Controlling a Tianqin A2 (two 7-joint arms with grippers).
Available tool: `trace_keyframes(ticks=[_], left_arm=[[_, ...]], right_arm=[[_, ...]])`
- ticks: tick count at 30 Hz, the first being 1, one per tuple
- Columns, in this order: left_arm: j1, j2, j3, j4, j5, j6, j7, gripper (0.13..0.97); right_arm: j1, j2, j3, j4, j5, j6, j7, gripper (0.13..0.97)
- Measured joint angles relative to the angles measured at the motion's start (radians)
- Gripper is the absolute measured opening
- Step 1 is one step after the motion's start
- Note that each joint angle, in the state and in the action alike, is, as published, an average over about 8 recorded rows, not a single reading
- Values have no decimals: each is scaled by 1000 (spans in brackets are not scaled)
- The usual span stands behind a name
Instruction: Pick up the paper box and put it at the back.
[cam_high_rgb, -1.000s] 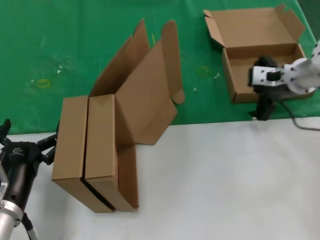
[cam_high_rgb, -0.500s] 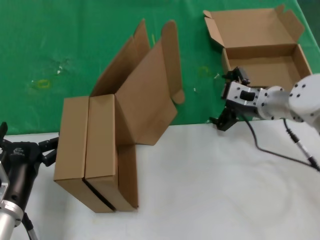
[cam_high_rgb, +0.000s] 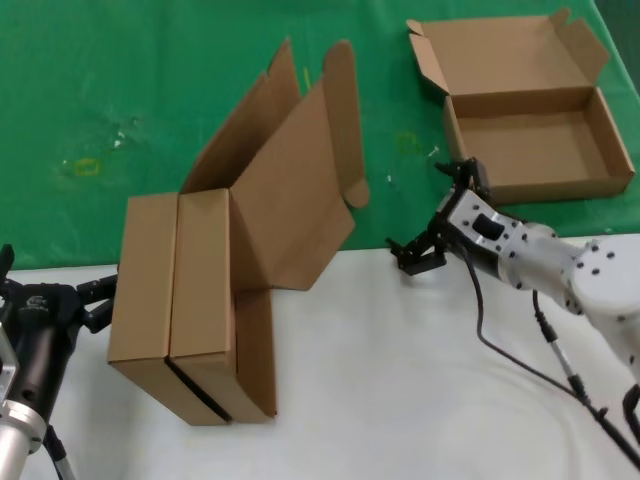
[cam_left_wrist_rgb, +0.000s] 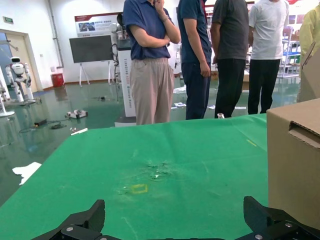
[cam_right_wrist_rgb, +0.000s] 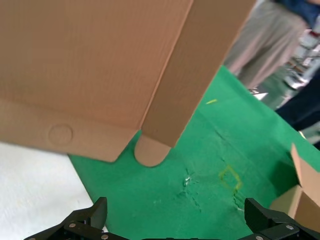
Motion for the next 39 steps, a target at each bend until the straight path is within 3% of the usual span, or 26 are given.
trace_keyframes(ticks=[31, 39], left_arm=[[0, 0, 0, 0, 0, 0, 0, 966], [0, 0, 0, 0, 0, 0, 0, 966]], right_arm=[[-620, 15, 292, 655, 307, 331, 169, 966], [-697, 16, 329, 737, 345, 372, 190, 966]])
